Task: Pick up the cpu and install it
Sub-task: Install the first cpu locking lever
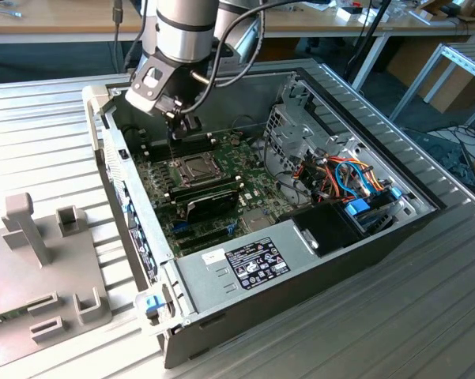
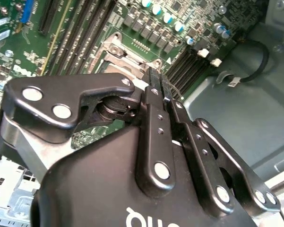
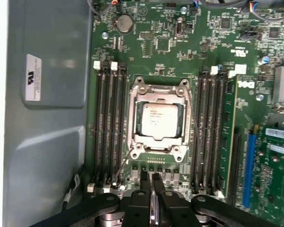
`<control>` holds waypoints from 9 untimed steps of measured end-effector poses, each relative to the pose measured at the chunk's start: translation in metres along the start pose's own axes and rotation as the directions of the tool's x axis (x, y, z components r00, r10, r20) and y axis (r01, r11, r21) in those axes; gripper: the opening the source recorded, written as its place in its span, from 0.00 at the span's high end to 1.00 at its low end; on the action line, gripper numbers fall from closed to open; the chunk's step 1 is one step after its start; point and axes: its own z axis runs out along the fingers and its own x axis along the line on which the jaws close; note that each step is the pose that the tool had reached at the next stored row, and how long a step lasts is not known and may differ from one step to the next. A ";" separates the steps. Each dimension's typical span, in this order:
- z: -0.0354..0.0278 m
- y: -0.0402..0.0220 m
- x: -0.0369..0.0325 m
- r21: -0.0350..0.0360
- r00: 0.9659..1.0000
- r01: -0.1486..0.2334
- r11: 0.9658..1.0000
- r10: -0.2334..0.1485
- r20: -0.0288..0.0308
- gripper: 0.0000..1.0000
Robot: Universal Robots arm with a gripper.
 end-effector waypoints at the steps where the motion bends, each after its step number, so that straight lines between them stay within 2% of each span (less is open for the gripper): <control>1: 0.0000 -0.0003 -0.0004 -0.001 1.000 0.000 1.000 0.000 -0.013 0.84; 4: 0.0000 -0.0052 -0.0002 -0.009 1.000 0.000 1.000 0.000 -0.017 0.84; 7: 0.0000 -0.0079 0.0000 -0.010 1.000 0.000 1.000 0.000 -0.022 0.84; 9: 0.0000 -0.0099 0.0001 -0.011 1.000 0.000 1.000 0.000 -0.022 0.84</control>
